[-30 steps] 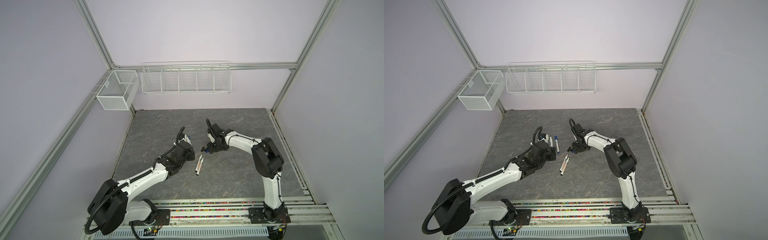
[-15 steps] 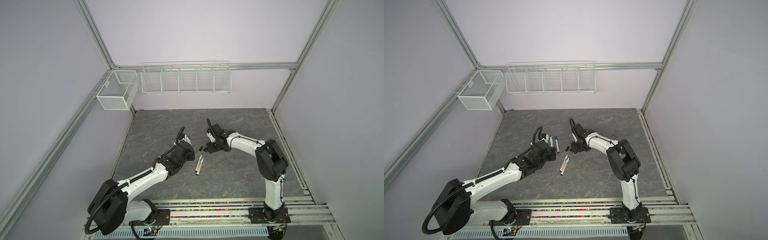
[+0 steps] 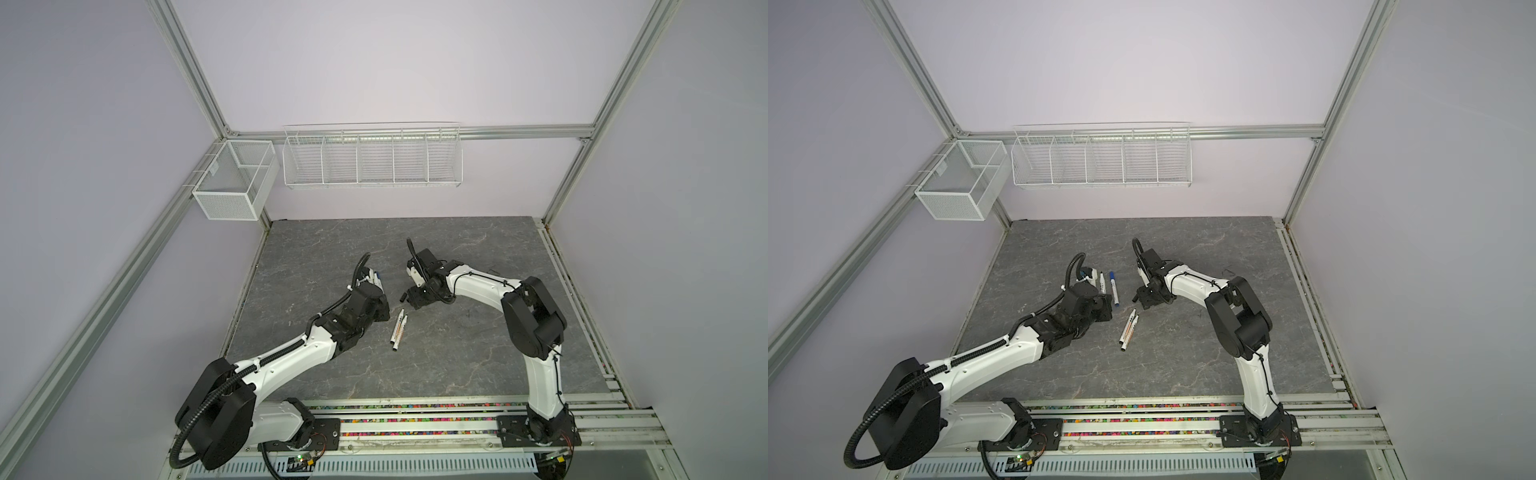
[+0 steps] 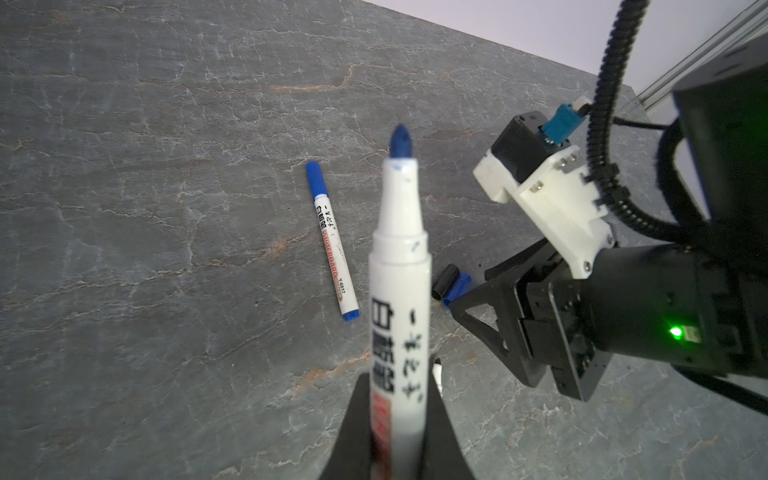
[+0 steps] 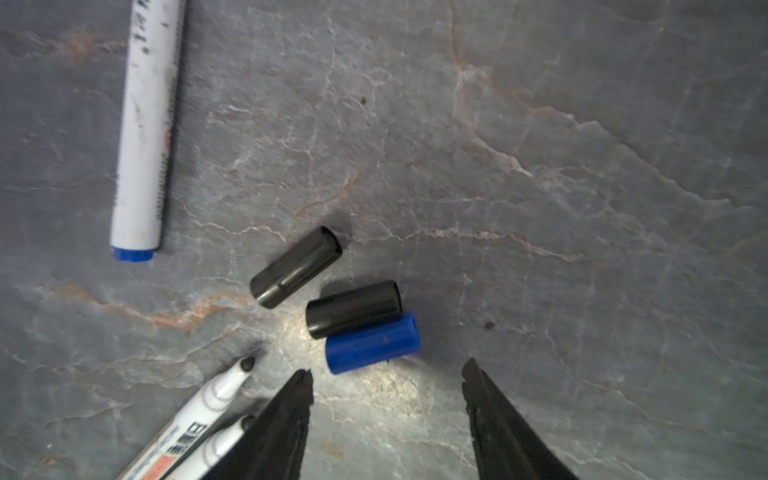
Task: Insert the pens into the pen caps
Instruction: 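Grasp the blue cap with the right gripper and lift it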
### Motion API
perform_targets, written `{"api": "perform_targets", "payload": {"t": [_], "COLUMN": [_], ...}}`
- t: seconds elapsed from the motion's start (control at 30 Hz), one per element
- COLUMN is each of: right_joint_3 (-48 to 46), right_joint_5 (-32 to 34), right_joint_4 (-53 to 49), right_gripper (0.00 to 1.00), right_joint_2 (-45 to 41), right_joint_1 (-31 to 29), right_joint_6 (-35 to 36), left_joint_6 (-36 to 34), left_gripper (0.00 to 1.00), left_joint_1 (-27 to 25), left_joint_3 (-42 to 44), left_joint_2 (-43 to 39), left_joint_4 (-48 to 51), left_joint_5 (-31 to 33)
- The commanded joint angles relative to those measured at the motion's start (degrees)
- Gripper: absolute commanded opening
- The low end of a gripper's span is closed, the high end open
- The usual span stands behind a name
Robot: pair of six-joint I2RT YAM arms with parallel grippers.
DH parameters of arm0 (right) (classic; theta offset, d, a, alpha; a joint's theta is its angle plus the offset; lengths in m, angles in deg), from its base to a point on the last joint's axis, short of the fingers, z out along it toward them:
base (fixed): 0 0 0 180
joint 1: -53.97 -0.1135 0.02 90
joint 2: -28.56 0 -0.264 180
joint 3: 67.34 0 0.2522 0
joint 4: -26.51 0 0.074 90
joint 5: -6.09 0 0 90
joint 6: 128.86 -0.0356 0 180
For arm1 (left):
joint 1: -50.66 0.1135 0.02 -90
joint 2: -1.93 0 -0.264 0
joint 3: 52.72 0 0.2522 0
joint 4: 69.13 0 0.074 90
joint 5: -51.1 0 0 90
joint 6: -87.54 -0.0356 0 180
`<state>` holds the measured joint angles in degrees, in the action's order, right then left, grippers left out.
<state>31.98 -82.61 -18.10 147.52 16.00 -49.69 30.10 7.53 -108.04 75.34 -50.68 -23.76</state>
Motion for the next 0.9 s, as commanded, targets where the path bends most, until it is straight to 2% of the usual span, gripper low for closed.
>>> {"api": "perform_targets", "payload": {"t": [0.0, 0.27, 0.6, 0.87], "right_joint_3": [0.59, -0.56, -3.02, -5.45], "right_joint_5": [1.13, 5.81, 8.92, 2.44], "right_joint_4": [-1.04, -1.42, -2.44, 2.77], "right_gripper": [0.62, 0.62, 0.63, 0.62], "right_joint_2": [1.27, 0.85, -2.21, -6.39], "right_joint_1": [0.01, 0.69, 5.51, 6.79], "right_joint_6": [1.03, -1.06, -4.55, -4.83], "left_joint_6": [0.67, 1.19, 1.38, 1.28], "left_gripper": [0.0, 0.0, 0.0, 0.0], "left_joint_1": [0.33, 0.34, 0.33, 0.33], "left_joint_3": [-0.06, 0.33, 0.26, 0.0], "left_joint_2": [-0.62, -0.72, -0.32, 0.48], "left_joint_4": [0.5, 0.5, 0.49, -0.27], "left_joint_5": [-0.06, -0.11, -1.16, -1.49]}}
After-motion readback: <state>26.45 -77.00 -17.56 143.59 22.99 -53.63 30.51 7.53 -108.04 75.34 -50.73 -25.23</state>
